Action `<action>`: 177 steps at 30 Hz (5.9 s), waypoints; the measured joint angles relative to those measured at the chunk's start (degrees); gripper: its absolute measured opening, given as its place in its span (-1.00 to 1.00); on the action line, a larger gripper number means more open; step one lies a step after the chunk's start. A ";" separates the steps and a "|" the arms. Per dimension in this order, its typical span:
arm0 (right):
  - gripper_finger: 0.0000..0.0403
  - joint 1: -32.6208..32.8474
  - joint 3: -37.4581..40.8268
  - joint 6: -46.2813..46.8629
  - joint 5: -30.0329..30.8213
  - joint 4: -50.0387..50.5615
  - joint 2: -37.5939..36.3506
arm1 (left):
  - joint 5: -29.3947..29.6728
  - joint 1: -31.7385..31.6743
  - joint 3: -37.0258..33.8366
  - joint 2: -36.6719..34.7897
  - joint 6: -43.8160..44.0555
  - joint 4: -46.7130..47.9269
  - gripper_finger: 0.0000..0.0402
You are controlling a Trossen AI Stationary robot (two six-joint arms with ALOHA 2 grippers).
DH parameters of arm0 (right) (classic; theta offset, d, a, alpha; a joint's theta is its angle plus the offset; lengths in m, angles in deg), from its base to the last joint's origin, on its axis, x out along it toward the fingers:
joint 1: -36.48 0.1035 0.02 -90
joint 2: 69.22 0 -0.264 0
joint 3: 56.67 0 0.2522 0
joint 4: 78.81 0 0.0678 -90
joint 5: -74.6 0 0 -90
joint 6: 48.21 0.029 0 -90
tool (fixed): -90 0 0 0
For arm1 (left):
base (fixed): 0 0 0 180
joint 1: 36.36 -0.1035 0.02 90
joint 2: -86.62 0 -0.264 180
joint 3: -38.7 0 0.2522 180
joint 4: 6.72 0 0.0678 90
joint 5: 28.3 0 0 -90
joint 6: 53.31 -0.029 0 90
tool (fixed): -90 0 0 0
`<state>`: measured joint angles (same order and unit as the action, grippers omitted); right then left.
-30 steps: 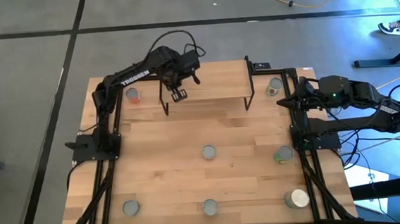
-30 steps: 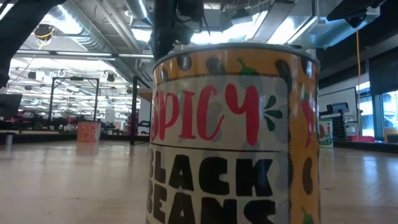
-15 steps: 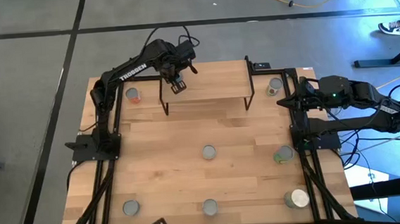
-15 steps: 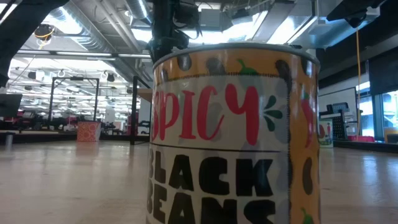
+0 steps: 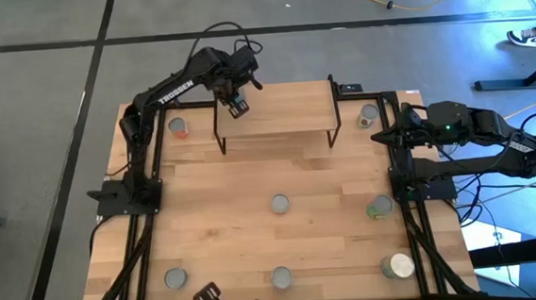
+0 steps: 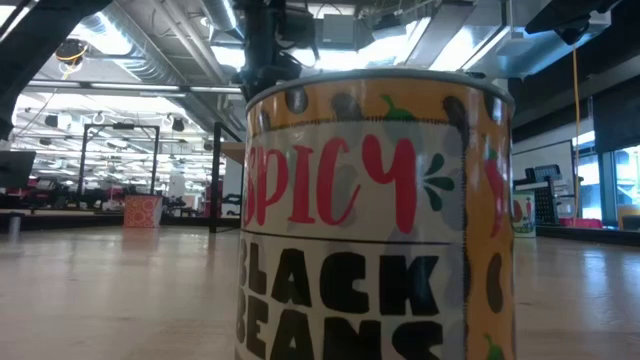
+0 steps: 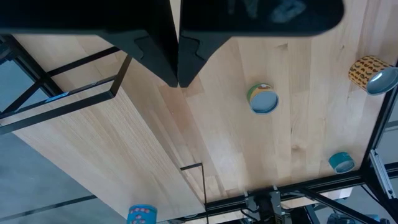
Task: Pick and place cans onto a shelf
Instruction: Put the left canned cherries on the shelf, then put the canned cherries on the shelf
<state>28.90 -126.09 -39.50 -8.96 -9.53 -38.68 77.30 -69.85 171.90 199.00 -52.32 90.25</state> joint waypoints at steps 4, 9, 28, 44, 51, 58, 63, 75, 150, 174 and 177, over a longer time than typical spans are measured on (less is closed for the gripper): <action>-0.97 0.00 0.00 -0.02 0.01 0.00 0.00 | 0.08 -0.36 0.00 -0.02 0.00 -0.11 -1.00; -0.97 0.00 0.00 0.13 0.00 0.00 -0.01 | 1.87 0.05 0.02 -0.01 0.70 0.62 -1.00; -0.97 0.02 -1.50 -4.60 -3.05 -0.22 -0.01 | -6.76 13.16 14.67 -5.94 9.28 6.88 -1.00; -0.97 0.02 -11.39 -3.55 -20.46 23.69 0.79 | -14.28 30.24 14.73 -14.31 18.50 6.84 -1.00; -0.97 0.02 -11.39 -4.66 -32.66 32.30 4.35 | -13.29 34.22 14.69 -14.20 19.96 6.81 -1.00; -0.95 0.02 -11.39 0.83 -41.41 32.31 8.18 | -10.61 36.38 14.69 -14.18 19.91 6.81 -1.00; -0.82 0.02 -11.39 8.44 -42.34 32.20 9.26 | -10.60 37.33 14.69 -14.18 19.23 6.81 -1.00; -0.67 0.84 -11.39 8.98 -48.14 32.20 9.01 | -13.33 37.44 14.67 -14.18 18.79 6.81 -1.00; -0.68 58.27 12.87 46.48 -29.64 -23.57 37.21 | -16.53 37.37 4.15 -14.14 13.40 6.81 -1.00; -0.75 58.27 9.46 48.17 -21.09 -14.56 37.23 | -16.49 37.38 4.15 -14.14 13.38 6.81 -1.00; -0.67 58.27 9.46 48.08 -21.03 -13.32 37.23 | -16.48 37.37 4.15 -14.14 13.38 6.81 -1.00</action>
<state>87.17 -116.63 8.57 -30.00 -22.85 -1.45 60.82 -32.48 176.05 184.86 -38.94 97.06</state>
